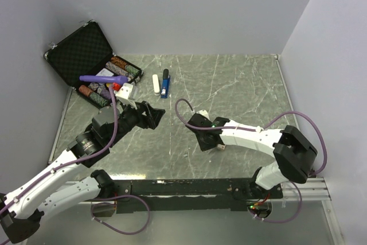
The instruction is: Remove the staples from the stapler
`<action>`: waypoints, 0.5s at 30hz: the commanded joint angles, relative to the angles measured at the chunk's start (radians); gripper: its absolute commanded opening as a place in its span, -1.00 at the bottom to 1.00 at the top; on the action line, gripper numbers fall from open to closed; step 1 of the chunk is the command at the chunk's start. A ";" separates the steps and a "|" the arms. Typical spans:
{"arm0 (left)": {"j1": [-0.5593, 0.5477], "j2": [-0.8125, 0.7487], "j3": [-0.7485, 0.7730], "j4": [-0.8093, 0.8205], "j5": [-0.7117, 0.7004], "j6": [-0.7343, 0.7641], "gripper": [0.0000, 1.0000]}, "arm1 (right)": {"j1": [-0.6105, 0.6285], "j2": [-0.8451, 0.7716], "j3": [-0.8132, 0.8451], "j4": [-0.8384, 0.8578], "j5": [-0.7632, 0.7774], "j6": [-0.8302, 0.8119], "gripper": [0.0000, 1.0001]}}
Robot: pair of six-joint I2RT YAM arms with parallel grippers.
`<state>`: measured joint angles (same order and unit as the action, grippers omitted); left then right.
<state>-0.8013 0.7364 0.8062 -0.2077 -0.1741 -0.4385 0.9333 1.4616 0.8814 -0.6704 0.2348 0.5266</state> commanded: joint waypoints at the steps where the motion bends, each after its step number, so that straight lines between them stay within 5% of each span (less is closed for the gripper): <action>1: -0.001 -0.009 0.004 0.007 -0.008 0.006 0.56 | -0.013 0.008 -0.002 0.029 0.008 0.000 -0.53; 15: -0.003 -0.017 0.005 0.004 -0.005 0.006 0.56 | -0.034 0.045 -0.001 0.055 -0.003 -0.010 -0.46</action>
<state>-0.8013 0.7364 0.8062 -0.2077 -0.1741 -0.4385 0.9058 1.4956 0.8776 -0.6376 0.2337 0.5262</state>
